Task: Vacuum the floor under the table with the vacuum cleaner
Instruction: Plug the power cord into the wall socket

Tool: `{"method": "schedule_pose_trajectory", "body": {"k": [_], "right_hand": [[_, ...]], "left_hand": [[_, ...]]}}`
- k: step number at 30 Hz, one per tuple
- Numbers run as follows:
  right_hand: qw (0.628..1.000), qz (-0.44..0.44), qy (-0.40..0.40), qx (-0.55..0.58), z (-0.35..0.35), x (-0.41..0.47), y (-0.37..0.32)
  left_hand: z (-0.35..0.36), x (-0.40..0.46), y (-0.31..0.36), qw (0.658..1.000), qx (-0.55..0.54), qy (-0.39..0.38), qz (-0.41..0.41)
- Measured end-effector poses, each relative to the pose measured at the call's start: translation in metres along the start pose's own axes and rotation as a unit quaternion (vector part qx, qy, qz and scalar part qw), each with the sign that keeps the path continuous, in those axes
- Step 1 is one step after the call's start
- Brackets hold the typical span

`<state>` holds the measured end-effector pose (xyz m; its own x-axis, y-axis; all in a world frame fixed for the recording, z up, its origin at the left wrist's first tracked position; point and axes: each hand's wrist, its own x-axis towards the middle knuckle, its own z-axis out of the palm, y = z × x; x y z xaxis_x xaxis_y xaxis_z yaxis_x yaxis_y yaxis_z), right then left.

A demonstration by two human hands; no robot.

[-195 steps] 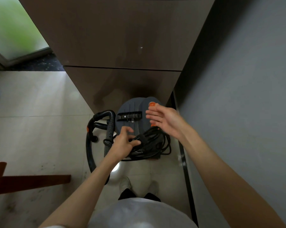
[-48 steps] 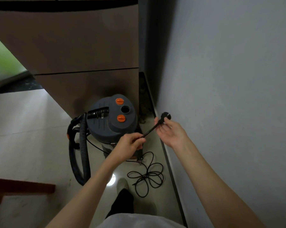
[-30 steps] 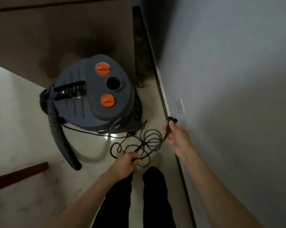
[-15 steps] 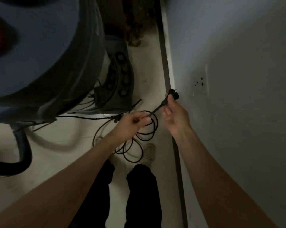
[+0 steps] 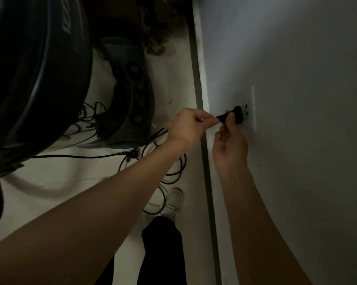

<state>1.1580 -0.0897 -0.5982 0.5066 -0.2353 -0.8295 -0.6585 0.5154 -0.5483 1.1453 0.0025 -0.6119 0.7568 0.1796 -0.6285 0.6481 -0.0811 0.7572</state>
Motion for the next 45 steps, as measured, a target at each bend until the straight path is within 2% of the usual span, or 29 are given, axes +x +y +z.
{"method": "schedule_pose_trajectory", "body": {"k": [8,15,21,27,35,40,42,45], "right_hand": [[0.999,0.006,-0.026,0.025,0.006,0.002,-0.003],[0.999,0.002,-0.008,0.039,0.008,0.004,-0.006],[1.0,-0.01,0.009,-0.027,0.007,0.003,-0.005],[1.0,-0.021,0.013,0.019,0.006,0.012,-0.009],[0.999,-0.03,0.024,0.027,0.008,0.013,-0.01],[0.999,-0.016,-0.005,0.032,0.014,0.004,-0.013],[1.0,0.002,-0.007,-0.011,0.012,-0.006,-0.018],[0.978,0.008,0.003,-0.206,0.007,-0.032,-0.028]], "left_hand": [[0.002,0.012,0.004,0.999,-0.032,0.01,-0.009],[0.0,0.014,0.017,0.998,-0.054,-0.019,-0.029],[0.0,0.015,0.021,0.994,-0.073,-0.038,-0.067],[0.011,0.017,0.028,0.998,-0.038,-0.017,-0.047],[0.016,0.015,0.029,0.999,-0.019,0.015,-0.029],[0.018,0.014,0.027,0.996,0.086,0.015,0.017],[0.017,0.005,0.029,0.993,0.113,-0.008,0.015],[0.004,-0.016,0.038,0.979,0.194,-0.054,0.025]]}}
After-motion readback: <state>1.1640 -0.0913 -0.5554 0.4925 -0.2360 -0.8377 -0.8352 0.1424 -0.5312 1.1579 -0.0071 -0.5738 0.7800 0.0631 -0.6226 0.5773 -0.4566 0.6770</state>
